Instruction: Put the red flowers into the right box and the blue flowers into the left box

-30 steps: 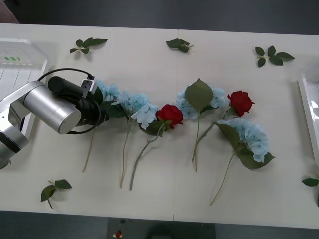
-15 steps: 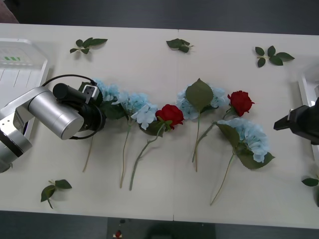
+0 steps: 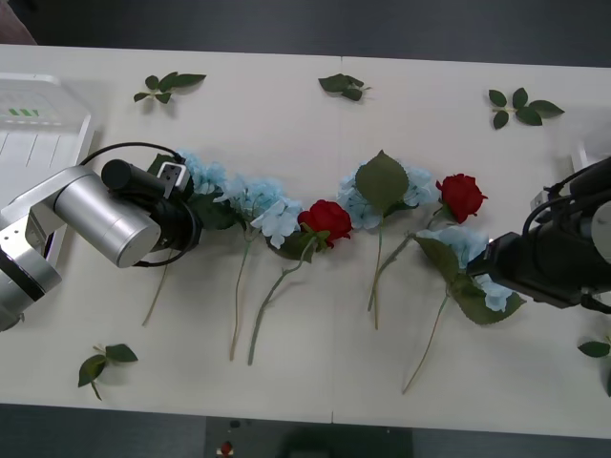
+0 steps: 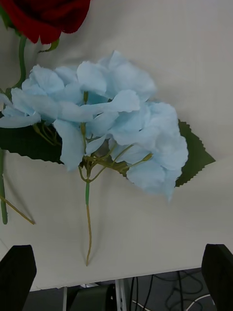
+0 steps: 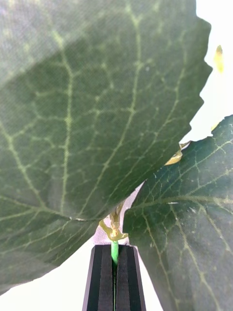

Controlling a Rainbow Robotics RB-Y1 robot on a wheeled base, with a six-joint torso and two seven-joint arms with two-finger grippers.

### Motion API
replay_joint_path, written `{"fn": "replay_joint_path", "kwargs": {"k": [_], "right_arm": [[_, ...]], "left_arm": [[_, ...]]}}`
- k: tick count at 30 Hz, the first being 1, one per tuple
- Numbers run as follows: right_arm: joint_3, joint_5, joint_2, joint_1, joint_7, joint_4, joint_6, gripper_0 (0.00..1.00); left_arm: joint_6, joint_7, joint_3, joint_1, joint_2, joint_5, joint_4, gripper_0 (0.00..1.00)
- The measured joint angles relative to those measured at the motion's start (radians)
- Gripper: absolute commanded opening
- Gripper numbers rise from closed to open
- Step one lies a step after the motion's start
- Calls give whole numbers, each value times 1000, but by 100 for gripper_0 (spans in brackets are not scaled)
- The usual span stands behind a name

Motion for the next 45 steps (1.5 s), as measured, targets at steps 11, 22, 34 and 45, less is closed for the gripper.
{"fn": "replay_joint_path", "kwargs": {"k": [11, 22, 34, 45], "right_arm": [[151, 83, 0, 21, -77, 0, -96, 100], [307, 244, 0, 57, -81, 54, -237, 100], [336, 254, 4, 57, -127, 151, -324, 100], [382, 295, 39, 57, -127, 178, -330, 100]], "left_arm": [[149, 0, 93, 0, 124, 77, -230, 0], [390, 0, 453, 0, 311, 139, -289, 0], [202, -136, 607, 52, 398, 139, 109, 0], [60, -145, 469, 52, 398, 139, 206, 25]]}}
